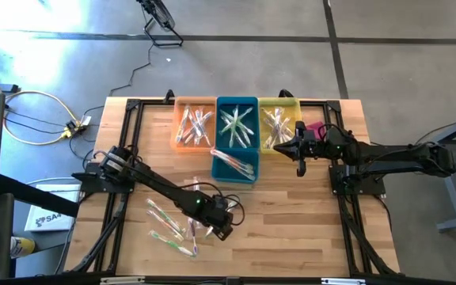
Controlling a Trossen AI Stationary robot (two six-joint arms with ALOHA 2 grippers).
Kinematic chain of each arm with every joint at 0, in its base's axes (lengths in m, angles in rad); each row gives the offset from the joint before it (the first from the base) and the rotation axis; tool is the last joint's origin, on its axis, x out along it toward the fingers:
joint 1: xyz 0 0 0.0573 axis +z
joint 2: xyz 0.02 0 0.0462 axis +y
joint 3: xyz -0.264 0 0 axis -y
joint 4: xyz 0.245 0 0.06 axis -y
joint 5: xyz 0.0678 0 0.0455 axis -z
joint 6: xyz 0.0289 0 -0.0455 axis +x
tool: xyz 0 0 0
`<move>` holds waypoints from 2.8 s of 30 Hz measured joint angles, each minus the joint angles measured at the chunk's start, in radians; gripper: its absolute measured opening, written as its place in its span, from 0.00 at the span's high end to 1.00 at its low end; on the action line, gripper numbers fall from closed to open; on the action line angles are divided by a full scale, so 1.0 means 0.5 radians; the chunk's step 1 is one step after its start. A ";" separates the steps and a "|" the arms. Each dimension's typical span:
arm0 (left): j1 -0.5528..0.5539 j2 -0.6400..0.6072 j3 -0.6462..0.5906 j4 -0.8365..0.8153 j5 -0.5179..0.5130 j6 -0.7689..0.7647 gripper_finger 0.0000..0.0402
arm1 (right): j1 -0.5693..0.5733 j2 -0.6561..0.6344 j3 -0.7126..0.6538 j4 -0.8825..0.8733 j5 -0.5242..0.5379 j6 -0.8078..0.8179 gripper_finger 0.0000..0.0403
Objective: Pick & Place Toothbrushes
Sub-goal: Put the green toothbrush into the top blue bin
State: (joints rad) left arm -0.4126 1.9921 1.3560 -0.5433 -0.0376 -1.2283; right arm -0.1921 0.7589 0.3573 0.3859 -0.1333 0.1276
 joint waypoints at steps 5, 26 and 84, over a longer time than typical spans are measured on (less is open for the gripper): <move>0.000 0.003 0.001 -0.023 0.001 -0.004 0.54 | 0.000 0.000 0.000 -0.005 0.000 0.000 0.99; 0.001 -0.003 -0.003 0.009 0.042 0.051 0.93 | 0.000 0.000 0.000 -0.018 0.000 0.000 0.99; 1.516 -0.181 1.154 -1.045 -0.410 1.618 0.94 | 0.005 0.001 0.001 -0.079 -0.039 0.015 0.99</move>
State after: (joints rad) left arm 0.3457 1.9018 1.9329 -1.0658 -0.2427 -0.4195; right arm -0.1894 0.7593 0.3576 0.3462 -0.1529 0.1352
